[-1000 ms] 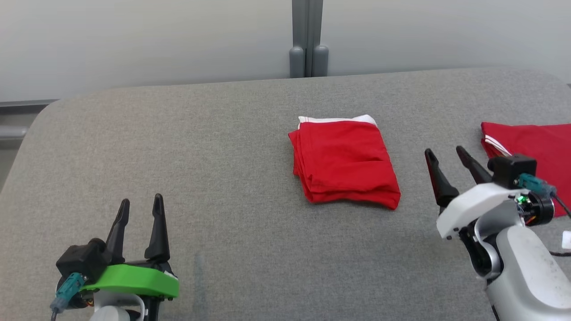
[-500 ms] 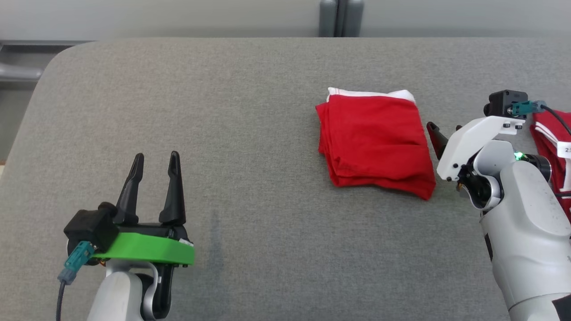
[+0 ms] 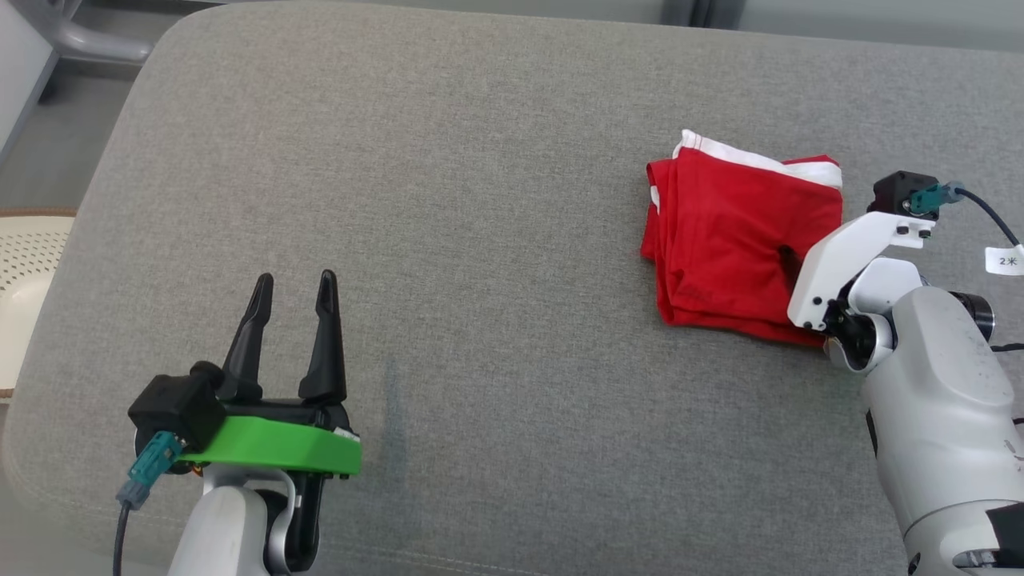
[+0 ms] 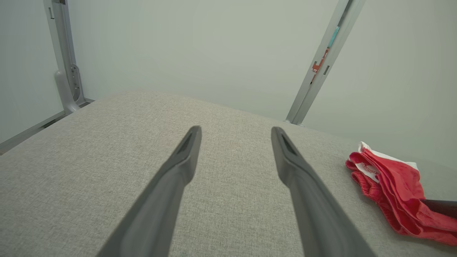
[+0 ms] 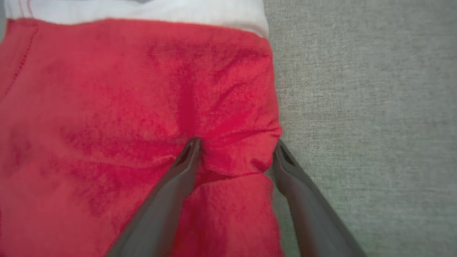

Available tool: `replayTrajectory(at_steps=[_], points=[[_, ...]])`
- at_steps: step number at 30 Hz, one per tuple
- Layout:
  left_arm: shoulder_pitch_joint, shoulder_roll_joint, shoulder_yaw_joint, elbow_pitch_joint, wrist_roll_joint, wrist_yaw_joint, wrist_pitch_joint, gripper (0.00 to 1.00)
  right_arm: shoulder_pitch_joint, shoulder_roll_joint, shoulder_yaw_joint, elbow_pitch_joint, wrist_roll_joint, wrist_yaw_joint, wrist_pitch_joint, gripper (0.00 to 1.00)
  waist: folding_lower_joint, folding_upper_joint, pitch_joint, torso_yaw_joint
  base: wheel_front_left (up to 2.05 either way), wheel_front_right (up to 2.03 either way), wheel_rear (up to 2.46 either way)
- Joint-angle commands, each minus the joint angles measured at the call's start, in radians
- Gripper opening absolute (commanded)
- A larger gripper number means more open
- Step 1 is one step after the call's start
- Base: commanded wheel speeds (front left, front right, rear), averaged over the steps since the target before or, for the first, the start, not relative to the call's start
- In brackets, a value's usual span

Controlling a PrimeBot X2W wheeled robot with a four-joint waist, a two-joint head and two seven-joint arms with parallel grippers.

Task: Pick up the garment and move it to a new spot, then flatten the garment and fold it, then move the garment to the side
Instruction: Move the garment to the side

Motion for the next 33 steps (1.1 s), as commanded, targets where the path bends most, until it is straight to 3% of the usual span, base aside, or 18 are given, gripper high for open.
replayTrajectory(at_steps=[1,3,7,11,14,20,25,29,33], points=[[-0.012,-0.002,0.005,-0.001,0.005,-0.003,-0.003,1.00,0.025,0.023,0.023,0.026,-0.010,0.001,0.016,0.00,0.0000,0.0000,0.001,-0.006,0.00,0.00,0.00],[-0.014,-0.002,0.006,-0.002,0.004,-0.003,-0.003,1.00,0.013,0.007,0.072,0.002,-0.022,0.001,0.011,0.00,0.0000,0.0000,0.000,-0.016,0.00,0.00,0.00],[-0.017,-0.002,0.002,-0.007,0.013,-0.003,-0.003,1.00,-0.027,-0.089,0.247,-0.098,-0.040,0.000,-0.021,0.00,0.0000,0.0000,-0.004,-0.051,0.00,0.00,0.00],[0.000,0.001,0.005,-0.018,0.014,-0.003,-0.003,1.00,-0.046,-0.209,0.412,-0.224,0.035,0.000,0.012,0.00,0.0000,0.0000,-0.015,-0.104,0.00,0.00,0.00],[0.007,0.005,0.004,-0.027,0.015,-0.003,-0.003,1.00,-0.065,-0.313,0.472,-0.341,0.132,0.000,0.074,0.00,0.0000,0.0000,-0.017,-0.157,0.00,0.00,0.00],[-0.017,0.018,-0.018,-0.043,0.020,-0.003,-0.003,1.00,-0.051,-0.482,0.476,-0.502,0.247,0.000,0.209,0.00,0.0000,0.0000,0.006,-0.253,0.00,0.00,0.00],[-0.043,0.037,-0.038,-0.049,0.016,-0.003,-0.003,1.00,-0.022,-0.582,0.433,-0.518,0.297,0.000,0.251,0.00,0.0000,0.0000,0.047,-0.305,0.00,0.00,0.00],[-0.064,0.055,-0.050,-0.054,0.014,-0.003,-0.003,1.00,-0.015,-0.615,0.392,-0.490,0.310,0.000,0.211,0.00,0.0000,0.0000,0.085,-0.322,0.00,0.00,0.00],[-0.083,0.075,-0.062,-0.062,0.008,-0.003,-0.003,1.00,-0.010,-0.652,0.420,-0.466,0.293,0.000,0.143,0.00,0.0000,0.0000,0.129,-0.323,0.00,0.00,0.00]])
